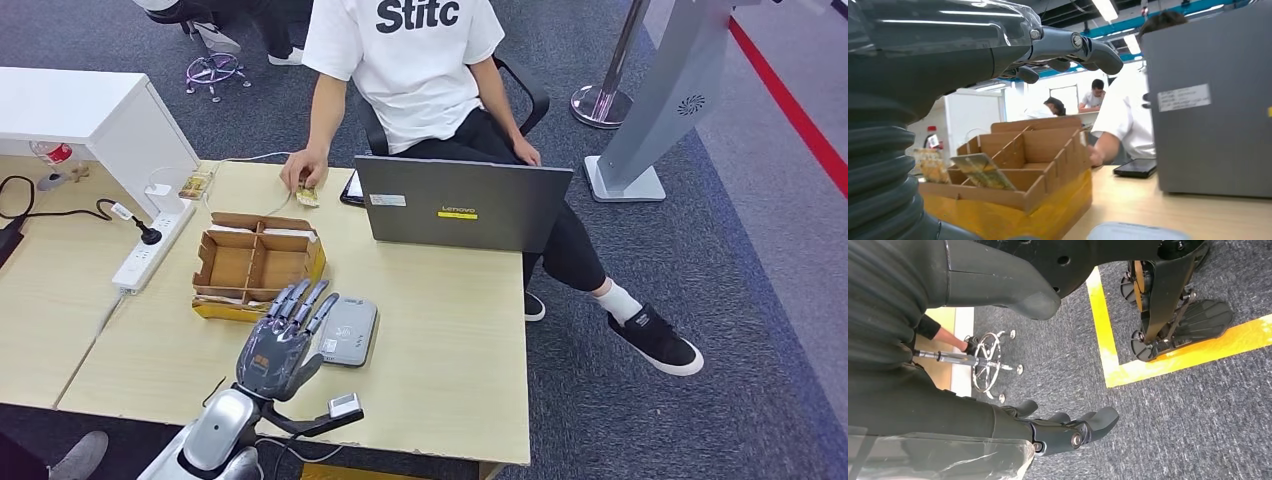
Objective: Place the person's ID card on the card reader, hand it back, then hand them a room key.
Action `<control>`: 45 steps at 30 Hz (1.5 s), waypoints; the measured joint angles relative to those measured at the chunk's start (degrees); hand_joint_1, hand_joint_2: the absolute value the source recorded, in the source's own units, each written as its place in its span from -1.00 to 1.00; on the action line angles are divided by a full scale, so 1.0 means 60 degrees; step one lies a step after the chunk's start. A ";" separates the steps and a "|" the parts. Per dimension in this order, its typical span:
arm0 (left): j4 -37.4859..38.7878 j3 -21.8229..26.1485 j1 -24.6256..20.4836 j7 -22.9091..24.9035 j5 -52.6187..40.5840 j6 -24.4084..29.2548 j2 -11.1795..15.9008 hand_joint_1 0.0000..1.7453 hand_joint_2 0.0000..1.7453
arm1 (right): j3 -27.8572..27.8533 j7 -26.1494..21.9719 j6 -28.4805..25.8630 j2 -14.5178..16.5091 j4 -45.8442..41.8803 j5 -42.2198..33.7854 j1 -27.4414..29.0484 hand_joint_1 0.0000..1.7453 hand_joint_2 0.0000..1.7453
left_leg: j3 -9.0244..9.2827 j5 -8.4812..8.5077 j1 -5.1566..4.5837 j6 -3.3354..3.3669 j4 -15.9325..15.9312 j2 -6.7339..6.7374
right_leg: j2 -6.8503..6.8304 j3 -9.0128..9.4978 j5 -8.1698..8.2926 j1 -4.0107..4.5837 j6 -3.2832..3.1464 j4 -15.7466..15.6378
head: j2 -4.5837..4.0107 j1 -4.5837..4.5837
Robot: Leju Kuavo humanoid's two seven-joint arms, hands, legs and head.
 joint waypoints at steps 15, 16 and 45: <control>0.1822 0.1449 -0.0551 -0.0501 0.0899 0.0415 0.0188 -1.00 1.00 | 0.0000 -0.0110 0.0086 0.0000 0.0000 0.0283 -0.0005 -1.00 1.00 | -0.0001 0.0004 0.0000 0.0001 0.0000 -0.0001 | -0.0001 0.0000 0.0000 0.0000 0.0000 0.0000 | 0.0000 0.0000; 0.1907 0.1506 -0.0587 -0.0533 0.0910 0.0424 0.0193 -1.00 1.00 | 0.0000 -0.0109 0.0085 0.0000 0.0000 0.0302 -0.0005 -1.00 1.00 | -0.0001 0.0004 0.0000 0.0001 0.0000 -0.0001 | -0.0001 0.0000 0.0000 0.0000 0.0000 0.0000 | 0.0000 0.0000; 0.2458 0.1743 -0.1043 -0.0612 0.0659 0.0348 0.0330 1.00 1.00 | -0.0054 0.0089 0.0053 0.0000 0.0000 0.0521 -0.0008 -1.00 1.00 | 0.0000 0.0005 0.0000 0.0001 0.0001 -0.0002 | -0.0001 -0.0001 0.0001 0.0000 -0.0001 0.0000 | 0.0000 -0.0002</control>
